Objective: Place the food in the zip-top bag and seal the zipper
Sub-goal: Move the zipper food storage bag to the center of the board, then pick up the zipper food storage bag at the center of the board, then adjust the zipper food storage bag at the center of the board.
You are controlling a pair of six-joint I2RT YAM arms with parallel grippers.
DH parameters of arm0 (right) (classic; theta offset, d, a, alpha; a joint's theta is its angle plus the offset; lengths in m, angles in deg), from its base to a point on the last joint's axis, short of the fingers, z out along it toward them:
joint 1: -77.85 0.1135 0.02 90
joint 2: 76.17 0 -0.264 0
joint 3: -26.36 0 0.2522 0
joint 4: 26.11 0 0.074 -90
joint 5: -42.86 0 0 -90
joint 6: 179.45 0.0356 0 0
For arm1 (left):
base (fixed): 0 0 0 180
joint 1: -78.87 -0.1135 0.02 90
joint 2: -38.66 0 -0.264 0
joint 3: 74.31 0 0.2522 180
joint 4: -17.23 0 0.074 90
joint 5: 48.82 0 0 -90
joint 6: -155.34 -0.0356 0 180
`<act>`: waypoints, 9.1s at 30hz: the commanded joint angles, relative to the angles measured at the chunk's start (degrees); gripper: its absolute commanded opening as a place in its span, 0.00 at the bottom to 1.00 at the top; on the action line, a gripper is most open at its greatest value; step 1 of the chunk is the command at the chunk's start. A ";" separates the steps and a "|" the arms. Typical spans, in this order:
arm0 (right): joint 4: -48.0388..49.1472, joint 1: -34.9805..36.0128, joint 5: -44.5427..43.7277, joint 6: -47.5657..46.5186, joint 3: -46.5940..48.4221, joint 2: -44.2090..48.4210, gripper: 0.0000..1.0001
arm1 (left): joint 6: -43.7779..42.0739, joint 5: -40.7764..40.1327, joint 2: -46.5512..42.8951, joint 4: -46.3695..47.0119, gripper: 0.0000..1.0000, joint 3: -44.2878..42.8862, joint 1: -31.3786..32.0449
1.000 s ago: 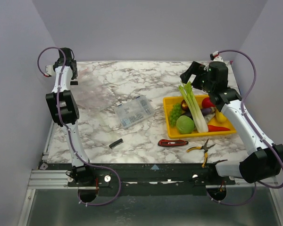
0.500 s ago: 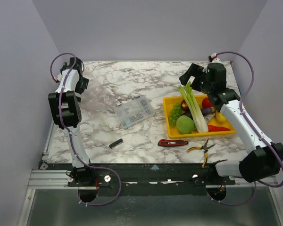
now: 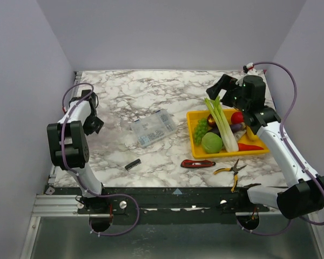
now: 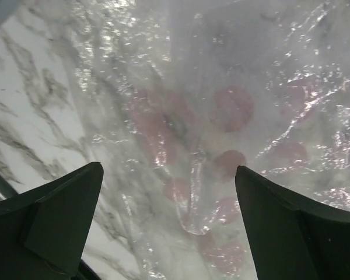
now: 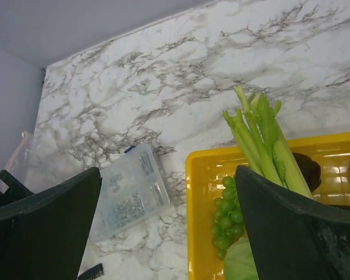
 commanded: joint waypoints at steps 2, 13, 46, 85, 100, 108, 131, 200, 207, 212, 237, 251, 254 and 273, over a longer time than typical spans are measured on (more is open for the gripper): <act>0.75 0.18 4.68 0.08 -1.61 0.33 1.00 | -11.55 -5.58 -11.81 9.77 0.99 7.12 0.96; 0.36 0.18 4.13 -0.41 -2.75 0.60 1.00 | -20.60 -0.15 -8.95 11.50 0.98 -7.09 3.75; -1.25 0.17 2.78 0.04 -3.46 4.17 1.00 | 8.55 11.33 19.62 -18.42 0.95 -32.81 9.02; 2.61 11.84 12.51 5.50 2.73 -8.91 1.00 | -31.54 24.26 -24.05 24.60 0.00 -2.61 17.59; 9.51 14.99 2.91 17.18 14.92 -23.41 1.00 | -38.77 24.49 -33.44 30.86 0.00 7.65 33.63; 13.01 17.65 2.71 16.74 25.57 -36.12 0.99 | -38.22 26.56 -31.87 30.64 0.00 7.61 36.06; 20.56 20.63 8.93 8.12 39.35 -51.02 0.22 | -38.23 30.72 -31.33 30.76 0.00 6.88 37.85; 57.06 20.83 36.07 -29.38 -14.94 -1.18 0.01 | 46.40 54.71 -37.69 18.70 0.58 4.54 14.40; 56.96 20.85 35.60 -29.43 -14.68 -1.37 0.01 | 47.64 55.82 -36.30 22.32 0.34 5.57 17.51; 56.49 20.81 33.94 -29.38 -15.54 -0.50 0.01 | 46.20 53.99 -35.04 23.99 0.09 3.22 18.67; 21.10 20.78 5.29 2.88 -7.55 1.71 0.98 | -50.59 9.92 -18.17 5.35 0.00 -30.37 19.13; 31.13 21.83 5.99 17.26 -1.30 -15.83 0.86 | -51.76 26.77 -10.38 9.99 0.00 -21.14 22.19; 31.18 23.86 1.14 15.44 3.59 -20.47 0.83 | -50.04 29.03 -10.25 8.57 0.00 -21.96 22.85; 26.58 31.14 -17.25 14.44 11.84 -33.23 0.58 | -44.90 28.70 -15.69 9.44 0.00 -16.65 26.95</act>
